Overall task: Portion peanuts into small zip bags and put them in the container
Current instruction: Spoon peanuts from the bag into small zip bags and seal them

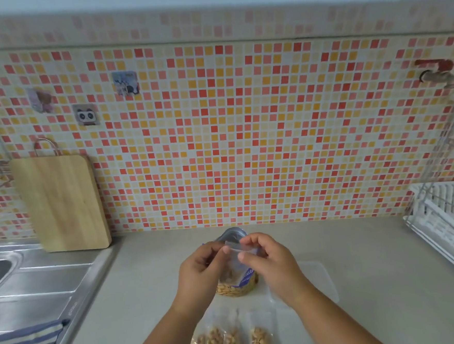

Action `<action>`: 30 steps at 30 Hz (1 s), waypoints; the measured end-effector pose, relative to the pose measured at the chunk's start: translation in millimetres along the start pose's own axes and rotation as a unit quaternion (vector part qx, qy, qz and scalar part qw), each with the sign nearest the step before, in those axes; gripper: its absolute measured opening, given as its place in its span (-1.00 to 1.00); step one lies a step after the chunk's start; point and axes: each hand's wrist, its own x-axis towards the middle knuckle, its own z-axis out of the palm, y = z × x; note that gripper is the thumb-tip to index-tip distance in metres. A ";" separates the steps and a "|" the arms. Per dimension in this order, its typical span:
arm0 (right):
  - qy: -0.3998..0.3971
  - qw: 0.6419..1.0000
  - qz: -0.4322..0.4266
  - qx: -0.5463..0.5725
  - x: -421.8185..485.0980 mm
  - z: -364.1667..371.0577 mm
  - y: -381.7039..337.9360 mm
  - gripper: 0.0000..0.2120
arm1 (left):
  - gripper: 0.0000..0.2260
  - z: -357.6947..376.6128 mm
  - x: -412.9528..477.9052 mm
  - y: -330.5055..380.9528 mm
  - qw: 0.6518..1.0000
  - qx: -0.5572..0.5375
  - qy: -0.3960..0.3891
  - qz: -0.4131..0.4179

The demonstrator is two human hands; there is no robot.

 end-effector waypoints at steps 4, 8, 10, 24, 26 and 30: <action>0.015 0.990 -0.080 -0.118 2.7 2.4 -14.7 -0.86 | -0.86 2.4 0.8 1.3 0.998 0.055 -0.003 0.042; 0.022 0.981 -0.107 -0.157 4.3 3.5 -18.4 -0.86 | -0.83 2.3 3.1 0.5 0.993 0.091 -0.004 0.073; 0.016 0.980 -0.112 -0.163 4.5 3.6 -18.5 -0.81 | -0.82 3.5 2.6 -0.9 0.991 0.102 0.005 0.087; 0.007 0.990 -0.026 -0.139 15.5 -2.0 -2.9 -0.79 | -0.87 10.8 3.3 -6.2 0.995 -0.011 0.102 -0.001; 0.009 0.992 -0.012 -0.125 16.3 -0.8 1.3 -0.75 | -0.86 9.5 5.0 -13.0 0.995 -0.002 0.098 -0.018; -0.026 0.989 0.081 -0.118 17.2 -7.2 19.3 -0.74 | -0.85 2.4 7.8 -44.7 0.989 0.069 0.067 -0.114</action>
